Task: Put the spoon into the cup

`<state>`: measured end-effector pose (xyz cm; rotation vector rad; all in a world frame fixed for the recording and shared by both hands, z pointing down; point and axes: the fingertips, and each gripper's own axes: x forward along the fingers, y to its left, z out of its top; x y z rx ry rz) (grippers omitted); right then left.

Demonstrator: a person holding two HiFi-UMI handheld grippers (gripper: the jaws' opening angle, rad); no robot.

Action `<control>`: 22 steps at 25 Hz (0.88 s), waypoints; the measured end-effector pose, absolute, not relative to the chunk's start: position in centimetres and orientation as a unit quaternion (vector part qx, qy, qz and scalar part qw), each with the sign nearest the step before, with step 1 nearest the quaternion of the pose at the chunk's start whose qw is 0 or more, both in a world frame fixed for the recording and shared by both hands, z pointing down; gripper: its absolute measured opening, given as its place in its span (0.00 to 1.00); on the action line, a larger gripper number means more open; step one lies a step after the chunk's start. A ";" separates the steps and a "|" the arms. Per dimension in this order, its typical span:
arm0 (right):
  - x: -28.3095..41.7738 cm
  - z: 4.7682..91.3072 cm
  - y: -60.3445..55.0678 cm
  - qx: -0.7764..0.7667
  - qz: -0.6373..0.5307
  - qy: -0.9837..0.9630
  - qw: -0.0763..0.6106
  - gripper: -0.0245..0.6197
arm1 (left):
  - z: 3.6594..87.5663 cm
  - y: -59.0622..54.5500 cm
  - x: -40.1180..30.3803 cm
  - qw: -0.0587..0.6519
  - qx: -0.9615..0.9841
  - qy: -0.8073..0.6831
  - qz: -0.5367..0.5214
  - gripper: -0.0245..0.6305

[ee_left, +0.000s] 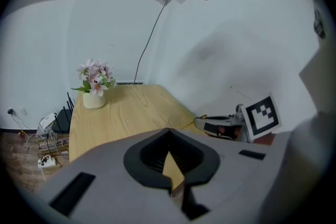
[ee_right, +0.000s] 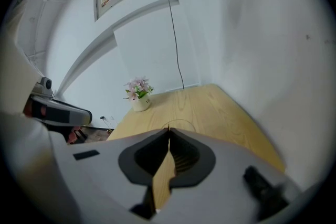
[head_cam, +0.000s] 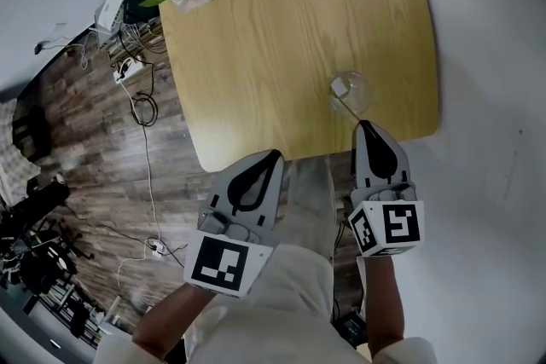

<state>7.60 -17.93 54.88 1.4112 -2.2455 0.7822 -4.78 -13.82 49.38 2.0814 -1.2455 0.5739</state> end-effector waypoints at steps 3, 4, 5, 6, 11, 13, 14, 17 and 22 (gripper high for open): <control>7.7 55.1 -17.8 0.500 0.284 -0.796 0.191 0.09 | 49.2 -13.7 -4.8 0.317 0.794 -0.471 0.219 0.05; 7.6 55.1 -17.7 0.497 0.285 -0.797 0.191 0.09 | 49.1 -13.8 -4.8 0.315 0.795 -0.470 0.218 0.05; 7.6 55.1 -17.7 0.495 0.286 -0.798 0.192 0.10 | 49.0 -13.8 -4.8 0.313 0.796 -0.470 0.217 0.05; 7.5 55.0 -17.6 0.493 0.285 -0.799 0.193 0.10 | 48.9 -13.9 -4.8 0.312 0.798 -0.469 0.215 0.05; 7.6 54.5 -17.0 0.496 0.279 -0.798 0.198 0.16 | 48.3 -13.7 -5.0 0.309 0.801 -0.468 0.211 0.05; 7.5 54.2 -16.7 0.495 0.276 -0.800 0.198 0.22 | 48.1 -13.5 -5.1 0.306 0.804 -0.464 0.213 0.05; 7.6 53.9 -16.6 0.496 0.273 -0.800 0.198 0.23 | 48.0 -13.4 -5.0 0.303 0.806 -0.461 0.212 0.05; 7.8 52.9 -15.9 0.503 0.262 -0.800 0.198 0.24 | 47.3 -12.9 -4.9 0.296 0.812 -0.459 0.207 0.05; 8.0 50.7 -14.9 0.509 0.248 -0.801 0.192 0.25 | 45.7 -12.0 -4.7 0.287 0.819 -0.456 0.197 0.05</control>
